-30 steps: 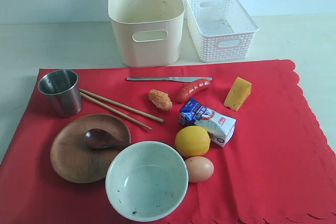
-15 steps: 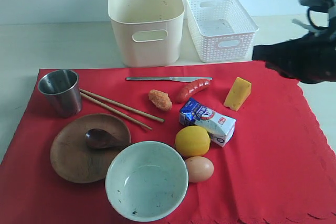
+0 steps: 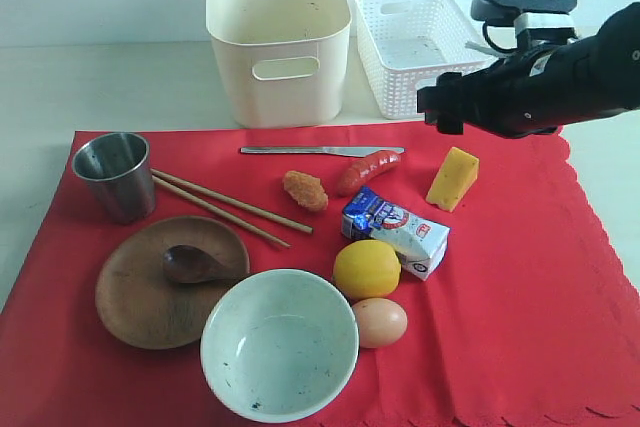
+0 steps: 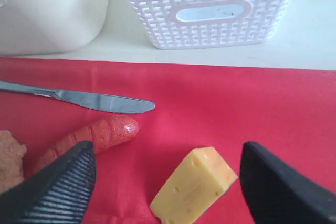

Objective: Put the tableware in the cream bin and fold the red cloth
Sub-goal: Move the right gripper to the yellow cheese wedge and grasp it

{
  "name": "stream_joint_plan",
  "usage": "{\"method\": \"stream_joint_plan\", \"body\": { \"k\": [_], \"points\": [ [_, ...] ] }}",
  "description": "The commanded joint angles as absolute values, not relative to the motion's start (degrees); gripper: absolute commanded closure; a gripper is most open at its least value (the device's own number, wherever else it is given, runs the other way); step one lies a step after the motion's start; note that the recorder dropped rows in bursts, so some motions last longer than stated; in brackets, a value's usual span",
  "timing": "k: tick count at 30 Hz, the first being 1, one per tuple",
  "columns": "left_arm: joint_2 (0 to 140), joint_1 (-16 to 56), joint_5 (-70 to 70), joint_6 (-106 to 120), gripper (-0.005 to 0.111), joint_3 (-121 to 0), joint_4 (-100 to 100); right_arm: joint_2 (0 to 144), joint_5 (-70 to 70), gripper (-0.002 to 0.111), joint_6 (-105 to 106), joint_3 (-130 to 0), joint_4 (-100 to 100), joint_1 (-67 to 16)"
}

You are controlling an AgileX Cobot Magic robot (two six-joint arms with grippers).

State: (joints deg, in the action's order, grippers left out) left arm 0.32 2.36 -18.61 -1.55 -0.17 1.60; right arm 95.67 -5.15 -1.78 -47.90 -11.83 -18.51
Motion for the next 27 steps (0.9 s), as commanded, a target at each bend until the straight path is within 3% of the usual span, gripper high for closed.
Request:
{"method": "stream_joint_plan", "body": {
  "k": [1,27],
  "points": [
    [0.0,2.26,-18.3,-1.69,0.107,0.0,1.99,97.62,-5.57,0.034,1.01,-49.63,-9.95,-18.66],
    [0.0,2.26,-18.3,-1.69,0.107,0.0,1.99,111.54,-8.88,0.034,-4.58,-54.92,-8.54,-16.66]
  ]
}}
